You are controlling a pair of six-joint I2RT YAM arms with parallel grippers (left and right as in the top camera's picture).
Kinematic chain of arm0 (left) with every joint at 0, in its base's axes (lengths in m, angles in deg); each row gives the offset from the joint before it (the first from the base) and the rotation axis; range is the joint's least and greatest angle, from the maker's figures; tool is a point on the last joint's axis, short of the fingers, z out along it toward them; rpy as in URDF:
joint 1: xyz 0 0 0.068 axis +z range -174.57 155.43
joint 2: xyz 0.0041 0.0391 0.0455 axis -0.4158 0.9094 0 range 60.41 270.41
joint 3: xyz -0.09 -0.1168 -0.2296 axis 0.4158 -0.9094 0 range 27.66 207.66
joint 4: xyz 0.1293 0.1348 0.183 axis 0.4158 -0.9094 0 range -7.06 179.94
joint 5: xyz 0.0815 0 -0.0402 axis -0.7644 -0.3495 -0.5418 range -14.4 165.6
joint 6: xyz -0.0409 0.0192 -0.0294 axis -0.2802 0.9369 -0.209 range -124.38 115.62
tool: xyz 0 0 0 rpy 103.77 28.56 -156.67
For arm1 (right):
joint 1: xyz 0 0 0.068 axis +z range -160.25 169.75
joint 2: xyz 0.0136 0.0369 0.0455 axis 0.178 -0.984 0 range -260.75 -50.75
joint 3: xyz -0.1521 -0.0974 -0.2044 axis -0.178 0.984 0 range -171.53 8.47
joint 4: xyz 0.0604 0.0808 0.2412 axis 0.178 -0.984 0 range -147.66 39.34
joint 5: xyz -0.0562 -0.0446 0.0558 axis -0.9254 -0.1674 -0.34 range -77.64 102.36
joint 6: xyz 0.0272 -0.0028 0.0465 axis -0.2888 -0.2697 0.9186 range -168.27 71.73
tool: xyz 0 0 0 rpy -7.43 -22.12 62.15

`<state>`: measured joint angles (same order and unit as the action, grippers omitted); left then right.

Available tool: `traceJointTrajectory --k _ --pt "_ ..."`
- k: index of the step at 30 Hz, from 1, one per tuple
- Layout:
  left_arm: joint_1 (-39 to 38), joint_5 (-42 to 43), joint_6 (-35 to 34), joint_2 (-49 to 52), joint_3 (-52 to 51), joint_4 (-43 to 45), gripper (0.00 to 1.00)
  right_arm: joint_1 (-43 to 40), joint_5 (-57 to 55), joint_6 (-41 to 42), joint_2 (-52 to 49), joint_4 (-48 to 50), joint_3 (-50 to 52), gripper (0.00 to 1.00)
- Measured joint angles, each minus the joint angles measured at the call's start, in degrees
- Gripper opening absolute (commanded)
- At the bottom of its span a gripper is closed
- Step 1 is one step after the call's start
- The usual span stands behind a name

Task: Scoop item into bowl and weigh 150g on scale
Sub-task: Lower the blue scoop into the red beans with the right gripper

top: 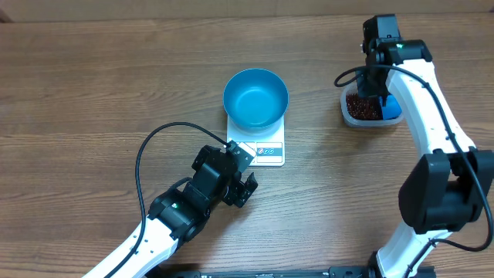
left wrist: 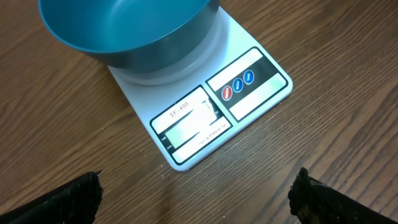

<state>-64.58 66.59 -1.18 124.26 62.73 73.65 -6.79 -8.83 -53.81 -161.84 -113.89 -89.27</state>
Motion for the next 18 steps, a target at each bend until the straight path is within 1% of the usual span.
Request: traceJointTrajectory --k 6,18 --pt "0.0 0.0 0.0 0.0 0.0 0.0 1.0 0.2 0.5 0.0 -0.1 -1.0 -0.1 0.04" --pt "0.0 0.0 0.0 0.0 0.0 0.0 0.99 0.3 7.4 0.0 -0.4 -1.1 -0.1 0.04"
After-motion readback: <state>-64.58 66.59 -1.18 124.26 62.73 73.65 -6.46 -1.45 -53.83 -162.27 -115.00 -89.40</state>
